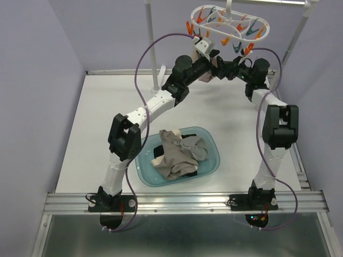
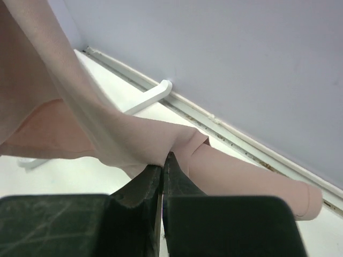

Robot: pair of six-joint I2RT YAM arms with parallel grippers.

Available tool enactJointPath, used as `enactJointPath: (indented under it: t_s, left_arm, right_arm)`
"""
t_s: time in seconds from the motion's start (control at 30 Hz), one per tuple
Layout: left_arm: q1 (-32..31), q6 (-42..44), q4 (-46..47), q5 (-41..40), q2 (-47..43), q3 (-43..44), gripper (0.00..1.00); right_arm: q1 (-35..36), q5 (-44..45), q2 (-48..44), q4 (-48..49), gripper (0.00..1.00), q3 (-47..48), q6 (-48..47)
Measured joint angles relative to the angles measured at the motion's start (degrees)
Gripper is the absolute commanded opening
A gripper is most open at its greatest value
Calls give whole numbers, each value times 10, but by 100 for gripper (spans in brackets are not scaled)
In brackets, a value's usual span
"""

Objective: Remove the underwear clipped to the hanger

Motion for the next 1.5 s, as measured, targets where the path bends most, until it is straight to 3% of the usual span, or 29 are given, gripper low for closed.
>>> enactJointPath:
  t_s: [0.37, 0.7, 0.87, 1.13, 1.5]
  left_arm:
    - [-1, 32, -14, -12, -173, -168, 99]
    - [0, 78, -70, -20, -322, -322, 99]
    - [36, 60, -88, -10, -378, -370, 99]
    - [163, -21, -62, 74, -363, -361, 97]
    - [163, -74, -20, 101, -217, -226, 85]
  right_arm:
    - [-26, -124, -75, -20, 1, -89, 30]
    - [-37, -156, -121, -38, 0, -130, 64]
    - [-40, -170, -146, -43, 1, -145, 68]
    - [-40, -190, -181, -55, 0, -216, 61]
    - [-40, -200, -222, -64, 1, -228, 55]
